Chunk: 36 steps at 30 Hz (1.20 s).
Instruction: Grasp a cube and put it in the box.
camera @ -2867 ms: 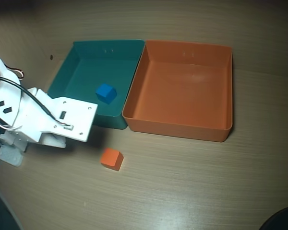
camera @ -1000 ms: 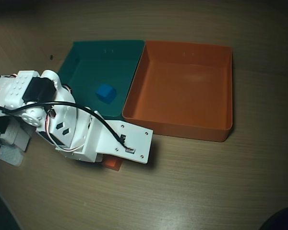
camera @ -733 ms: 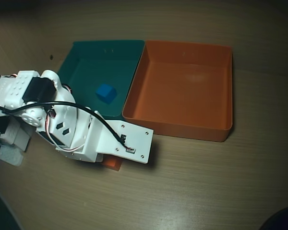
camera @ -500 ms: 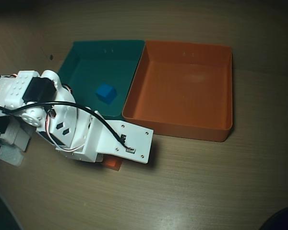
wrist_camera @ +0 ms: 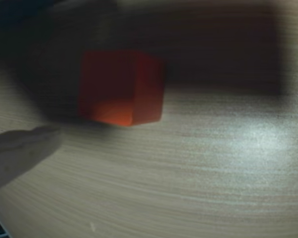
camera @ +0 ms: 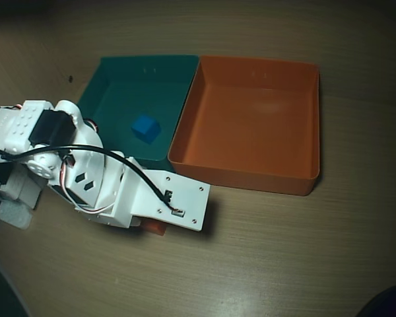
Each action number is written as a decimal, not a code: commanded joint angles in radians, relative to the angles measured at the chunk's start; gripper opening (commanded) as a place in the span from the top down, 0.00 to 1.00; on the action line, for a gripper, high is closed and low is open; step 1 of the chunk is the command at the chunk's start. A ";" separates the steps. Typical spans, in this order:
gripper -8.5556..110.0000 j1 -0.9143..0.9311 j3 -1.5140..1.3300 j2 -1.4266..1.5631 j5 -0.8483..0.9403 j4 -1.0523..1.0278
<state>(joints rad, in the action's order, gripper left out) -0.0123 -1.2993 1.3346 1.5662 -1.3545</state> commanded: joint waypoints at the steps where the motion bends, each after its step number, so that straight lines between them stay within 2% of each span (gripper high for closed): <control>1: 0.58 0.002 0.064 0.020 -0.005 0.006; 10: 0.59 0.002 0.064 0.020 -0.005 0.012; 21: 0.59 0.021 0.061 -0.094 -0.006 0.161; 36: 0.59 0.021 0.052 -0.161 -0.006 0.163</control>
<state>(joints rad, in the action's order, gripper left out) 0.0077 -1.2931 1.1505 1.5662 -1.1965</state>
